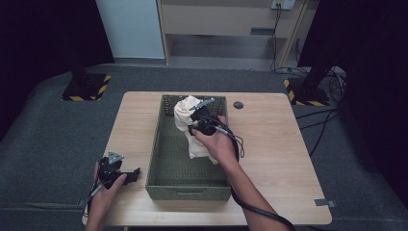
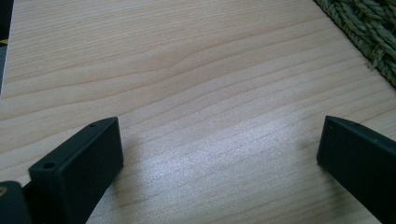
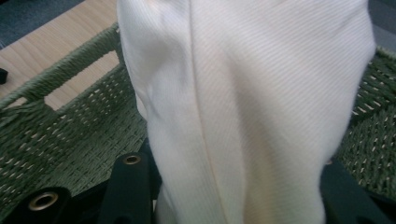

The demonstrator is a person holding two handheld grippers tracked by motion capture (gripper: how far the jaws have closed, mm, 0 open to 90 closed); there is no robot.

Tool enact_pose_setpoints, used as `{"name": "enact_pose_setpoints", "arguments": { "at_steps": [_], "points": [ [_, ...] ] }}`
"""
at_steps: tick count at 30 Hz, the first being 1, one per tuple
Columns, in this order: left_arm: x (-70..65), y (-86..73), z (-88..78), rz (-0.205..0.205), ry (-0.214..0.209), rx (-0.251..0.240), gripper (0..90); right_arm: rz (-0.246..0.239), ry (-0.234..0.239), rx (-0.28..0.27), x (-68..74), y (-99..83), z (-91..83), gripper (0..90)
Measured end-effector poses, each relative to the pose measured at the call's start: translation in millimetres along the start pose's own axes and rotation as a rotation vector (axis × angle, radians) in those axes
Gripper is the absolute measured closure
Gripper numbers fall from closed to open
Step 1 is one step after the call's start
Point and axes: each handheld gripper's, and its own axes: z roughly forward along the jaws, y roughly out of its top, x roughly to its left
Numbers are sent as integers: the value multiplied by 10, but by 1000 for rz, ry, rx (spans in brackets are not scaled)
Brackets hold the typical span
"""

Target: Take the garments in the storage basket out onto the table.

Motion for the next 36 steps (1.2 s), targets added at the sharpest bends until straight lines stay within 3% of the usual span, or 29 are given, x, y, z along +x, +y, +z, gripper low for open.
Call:
{"name": "enact_pose_setpoints", "arguments": {
  "at_steps": [11, 36],
  "points": [
    [0, 0, 0, 0, 0, 0, 0, -33, -5, -23, 25, 64, -240, 546],
    [0, 0, 0, -1, 0, 0, 0, -48, -15, -60, -11, 69, -656, 545]
  ]
}}
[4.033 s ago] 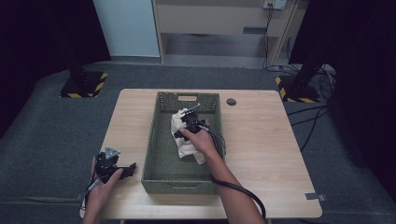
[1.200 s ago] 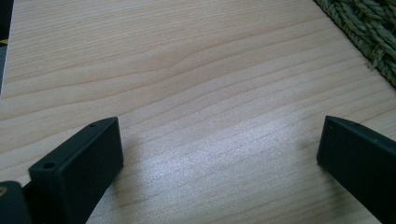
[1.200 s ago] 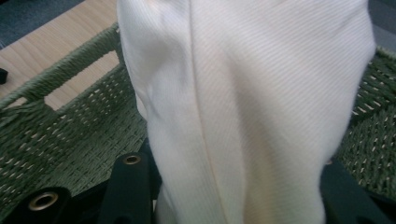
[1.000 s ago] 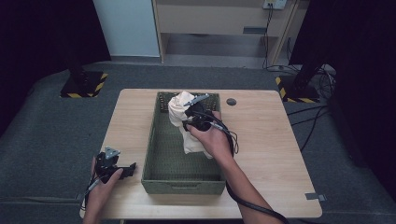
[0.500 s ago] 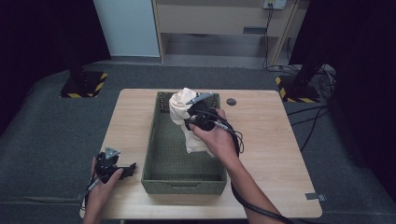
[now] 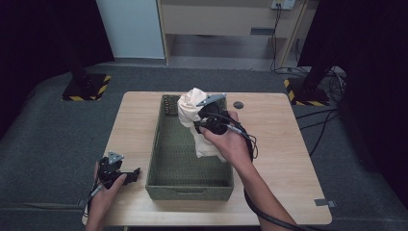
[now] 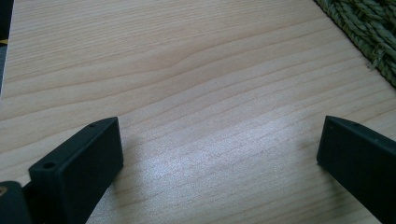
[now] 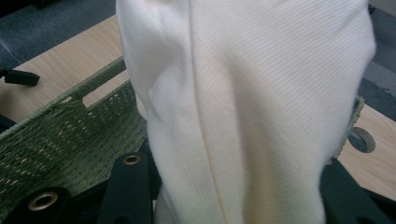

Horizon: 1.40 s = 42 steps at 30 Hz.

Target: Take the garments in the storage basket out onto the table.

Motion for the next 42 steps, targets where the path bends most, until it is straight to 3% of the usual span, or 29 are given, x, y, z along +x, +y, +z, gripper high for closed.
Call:
{"name": "enact_pose_setpoints", "arguments": {
  "at_steps": [20, 42],
  "points": [
    [0, 0, 0, 0, 0, 0, 0, -7, -13, -20, -114, -73, -239, 545],
    [0, 0, 0, 0, 0, 0, 0, 28, -39, -22, -380, -256, -402, 543]
  ]
}}
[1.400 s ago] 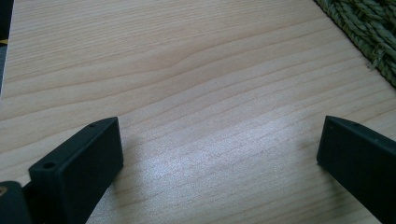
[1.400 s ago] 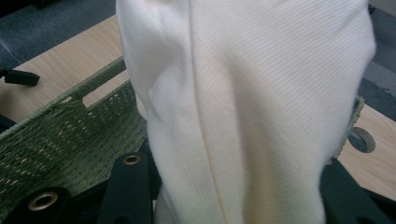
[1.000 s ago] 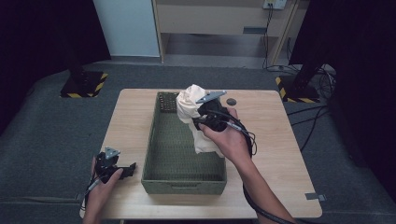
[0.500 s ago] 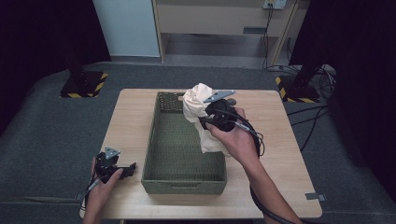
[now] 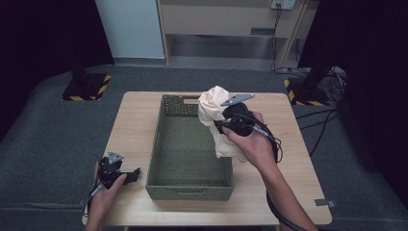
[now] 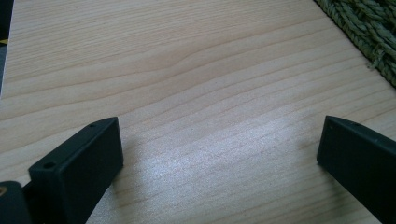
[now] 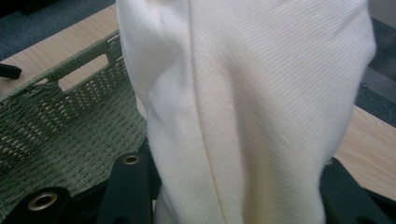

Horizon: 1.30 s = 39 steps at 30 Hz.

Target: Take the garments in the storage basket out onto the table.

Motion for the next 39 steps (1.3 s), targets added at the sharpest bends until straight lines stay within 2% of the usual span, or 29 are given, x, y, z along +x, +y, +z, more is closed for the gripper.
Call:
{"name": "enact_pose_setpoints", "arguments": {
  "at_steps": [15, 39],
  "points": [
    [0, 0, 0, 0, 0, 0, 0, 42, -18, 17, -259, -217, -29, 543],
    [0, 0, 0, 0, 0, 0, 0, 142, -86, 62, -764, -532, 0, 542]
  ]
}}
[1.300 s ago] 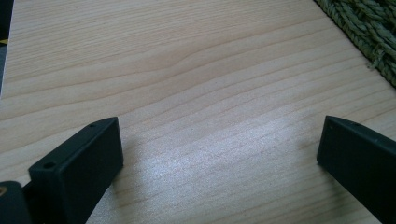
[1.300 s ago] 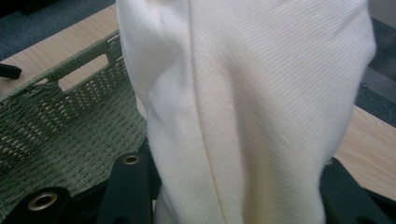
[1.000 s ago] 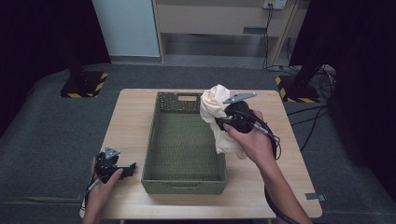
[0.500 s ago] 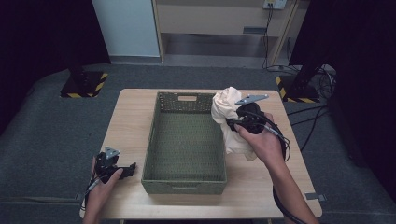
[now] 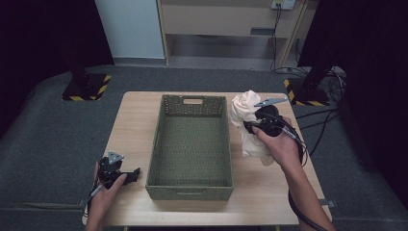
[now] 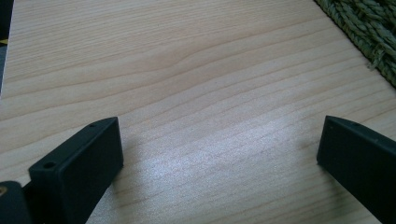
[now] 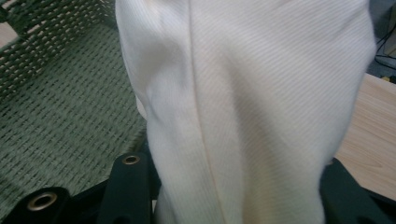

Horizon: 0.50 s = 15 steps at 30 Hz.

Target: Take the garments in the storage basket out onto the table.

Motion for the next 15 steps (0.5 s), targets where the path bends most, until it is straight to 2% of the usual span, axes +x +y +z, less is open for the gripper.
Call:
{"name": "enact_pose_setpoints", "arguments": {
  "at_steps": [15],
  "points": [
    [0, 0, 0, 0, 0, 0, 0, 36, -22, 32, -198, -81, 136, 541]
  ]
}}
